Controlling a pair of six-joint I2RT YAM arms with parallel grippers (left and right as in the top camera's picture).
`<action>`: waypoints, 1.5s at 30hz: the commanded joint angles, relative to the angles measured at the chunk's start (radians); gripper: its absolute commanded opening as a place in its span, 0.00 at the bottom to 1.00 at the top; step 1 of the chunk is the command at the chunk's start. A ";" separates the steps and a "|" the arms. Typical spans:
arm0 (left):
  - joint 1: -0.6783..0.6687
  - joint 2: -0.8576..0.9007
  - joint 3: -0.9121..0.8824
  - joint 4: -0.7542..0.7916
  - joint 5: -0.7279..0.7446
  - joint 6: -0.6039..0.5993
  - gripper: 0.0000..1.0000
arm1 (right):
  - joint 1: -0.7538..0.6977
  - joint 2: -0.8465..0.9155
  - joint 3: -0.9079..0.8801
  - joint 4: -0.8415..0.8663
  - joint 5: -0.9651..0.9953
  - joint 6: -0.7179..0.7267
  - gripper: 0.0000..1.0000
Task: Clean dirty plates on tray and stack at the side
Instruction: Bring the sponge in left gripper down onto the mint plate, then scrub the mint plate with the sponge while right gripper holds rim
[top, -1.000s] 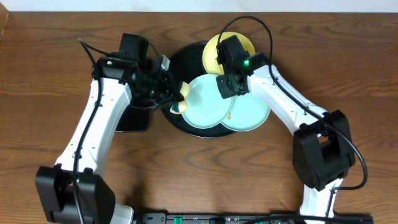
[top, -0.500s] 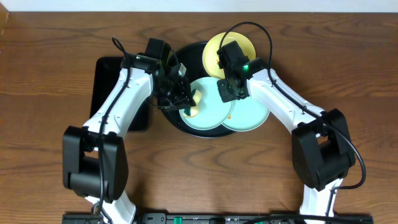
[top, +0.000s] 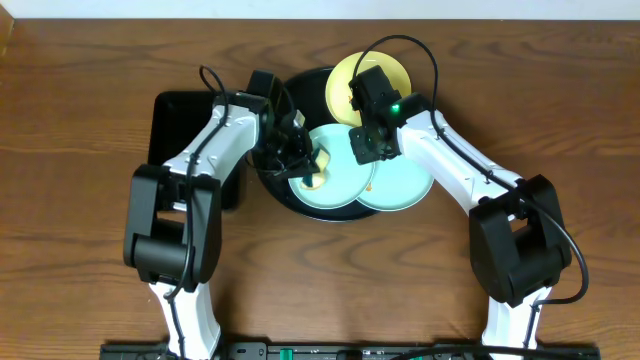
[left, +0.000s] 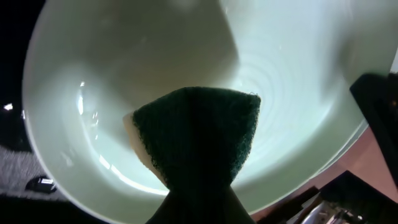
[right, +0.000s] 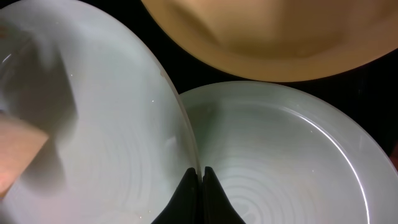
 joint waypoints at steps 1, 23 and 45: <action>-0.002 -0.002 0.017 0.019 0.019 -0.012 0.07 | 0.006 -0.027 -0.003 0.002 -0.001 0.012 0.01; 0.000 0.000 -0.011 0.130 -0.048 -0.019 0.07 | 0.006 -0.027 -0.003 0.002 -0.001 0.012 0.01; 0.035 -0.034 0.027 0.065 0.095 -0.093 0.08 | 0.006 -0.027 -0.003 0.002 -0.001 0.011 0.01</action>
